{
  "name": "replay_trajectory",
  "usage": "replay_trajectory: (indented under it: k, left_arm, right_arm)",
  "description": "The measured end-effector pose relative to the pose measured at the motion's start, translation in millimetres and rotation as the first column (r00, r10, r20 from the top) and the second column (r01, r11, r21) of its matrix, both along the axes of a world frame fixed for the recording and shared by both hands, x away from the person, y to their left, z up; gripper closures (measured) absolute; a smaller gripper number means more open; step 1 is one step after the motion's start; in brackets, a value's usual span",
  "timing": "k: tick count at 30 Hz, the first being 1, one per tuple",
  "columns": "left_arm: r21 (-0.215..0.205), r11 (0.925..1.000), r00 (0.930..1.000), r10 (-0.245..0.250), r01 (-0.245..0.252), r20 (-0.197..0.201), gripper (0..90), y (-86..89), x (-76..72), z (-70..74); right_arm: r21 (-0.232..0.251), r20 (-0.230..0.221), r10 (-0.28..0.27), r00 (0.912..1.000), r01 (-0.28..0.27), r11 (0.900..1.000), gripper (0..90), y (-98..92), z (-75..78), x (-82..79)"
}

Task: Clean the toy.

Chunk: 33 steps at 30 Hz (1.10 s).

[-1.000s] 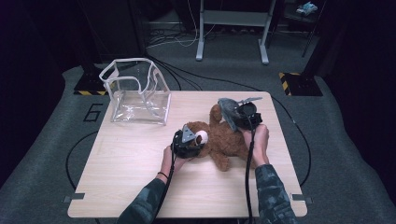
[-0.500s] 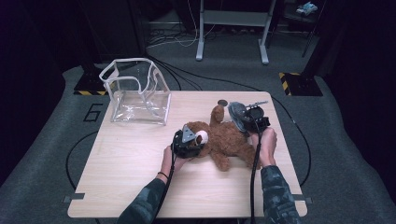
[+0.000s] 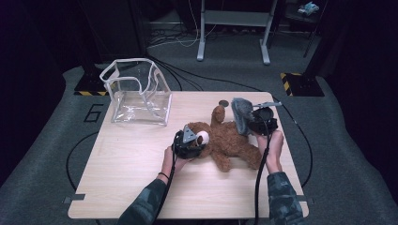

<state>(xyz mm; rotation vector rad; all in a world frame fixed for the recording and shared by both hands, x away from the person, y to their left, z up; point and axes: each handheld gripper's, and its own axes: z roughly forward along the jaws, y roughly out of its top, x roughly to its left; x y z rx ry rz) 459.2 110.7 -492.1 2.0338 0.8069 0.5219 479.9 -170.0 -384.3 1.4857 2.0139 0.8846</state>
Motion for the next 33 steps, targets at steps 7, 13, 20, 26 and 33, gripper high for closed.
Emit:
replay_trajectory:
  k: [7, 13, 20, 26, 33]
  left_arm:
    - [0.002, 1.0, 1.0, 0.001, -0.001, -0.003, 46.2, -0.6, 0.4, 0.6]
    - [-0.004, 1.0, 1.0, 0.005, -0.005, -0.002, 46.2, -1.1, 0.7, 0.4]
    - [-0.003, 1.0, 1.0, 0.005, -0.005, -0.004, 46.1, -1.2, 1.1, 0.9]
    - [-0.002, 1.0, 1.0, 0.004, -0.004, -0.006, 45.9, -0.2, 0.7, 1.2]
    - [-0.006, 0.9999, 0.9999, 0.01, -0.01, -0.005, 45.5, -1.1, 0.8, 1.4]
  right_arm:
    - [-0.022, -0.055, 0.033, 0.998, -0.034, 0.999, 76.2, 18.0, -29.0, 4.6]
    - [-0.055, -0.065, -0.037, 0.9972, 0.033, 0.998, 76.3, -3.6, -39.2, 11.2]
    - [-0.037, -0.123, -0.129, 0.984, 0.125, 0.991, 76.3, -32.0, -54.6, 20.3]
    - [0.003, -0.1, -0.164, 0.9813, 0.165, 0.986, 75.9, -46.2, -42.0, 12.8]
    - [0.064, -0.015, 0.003, 0.9999, -0.002, 0.998, 75.7, -9.1, -6.4, -12.1]
